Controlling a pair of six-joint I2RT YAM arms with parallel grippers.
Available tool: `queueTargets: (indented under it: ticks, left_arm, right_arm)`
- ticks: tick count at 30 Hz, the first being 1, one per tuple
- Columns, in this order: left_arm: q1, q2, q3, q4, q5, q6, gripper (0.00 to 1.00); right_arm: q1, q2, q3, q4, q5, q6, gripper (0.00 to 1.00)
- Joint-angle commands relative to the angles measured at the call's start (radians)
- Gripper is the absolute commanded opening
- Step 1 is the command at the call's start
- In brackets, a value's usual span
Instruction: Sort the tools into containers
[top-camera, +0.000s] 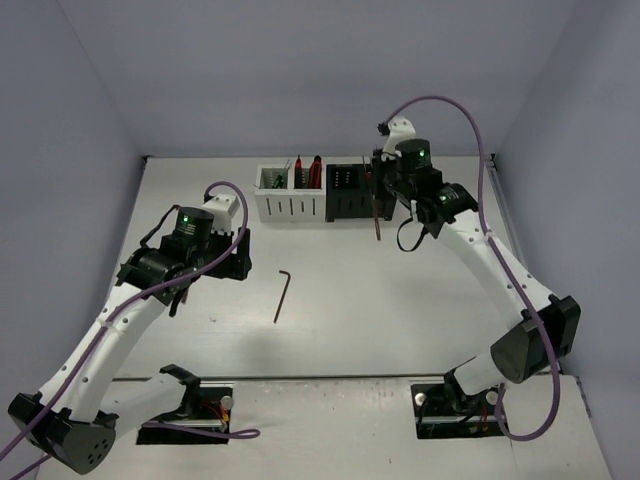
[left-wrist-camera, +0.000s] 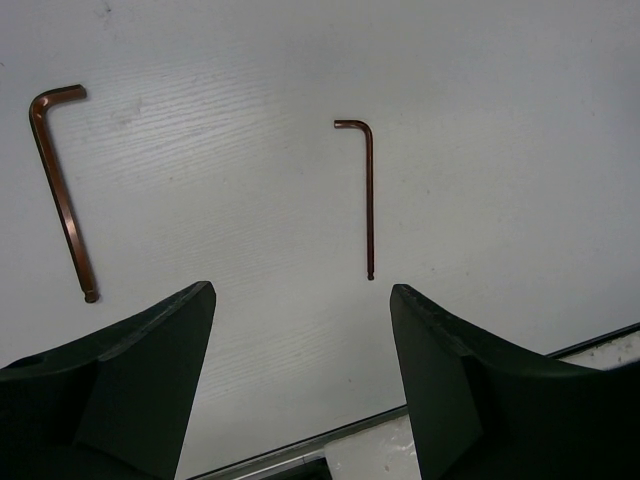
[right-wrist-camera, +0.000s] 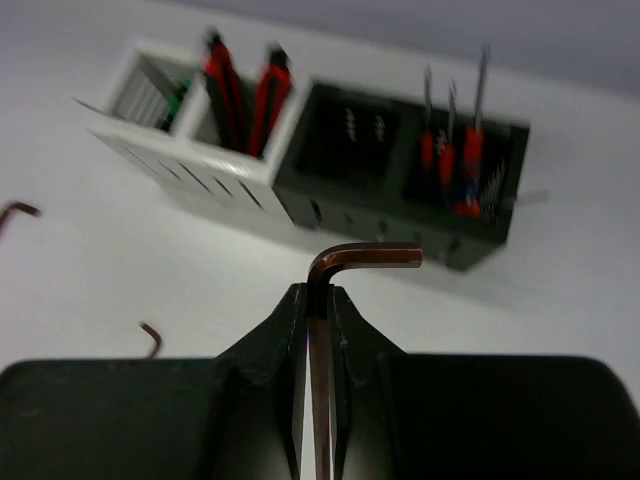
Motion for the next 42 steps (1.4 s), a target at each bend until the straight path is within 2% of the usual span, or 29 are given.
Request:
queueTargets:
  ticks: [1,8,18,35,42]
  left_arm:
    - [0.010,-0.001,0.009,0.002,0.007,-0.041,0.67]
    - [0.010,-0.022,-0.004,-0.020,0.028,-0.079,0.67]
    - [0.010,-0.080,-0.025,-0.089,0.011,-0.116,0.67]
    - [0.009,-0.103,-0.014,-0.118,-0.013,-0.116,0.67]
    - [0.010,-0.120,-0.016,-0.119,-0.028,-0.113,0.67]
  right_arm:
    - [0.049,0.056,0.144,0.234,0.015,-0.132,0.00]
    - [0.053,0.243,0.232,0.488,-0.008,-0.253,0.00]
    - [0.041,0.466,0.276,0.732,0.020,-0.238,0.00]
    - [0.002,0.507,0.396,0.771,-0.010,-0.200,0.00]
    - [-0.010,0.554,0.316,0.787,-0.017,-0.190,0.00]
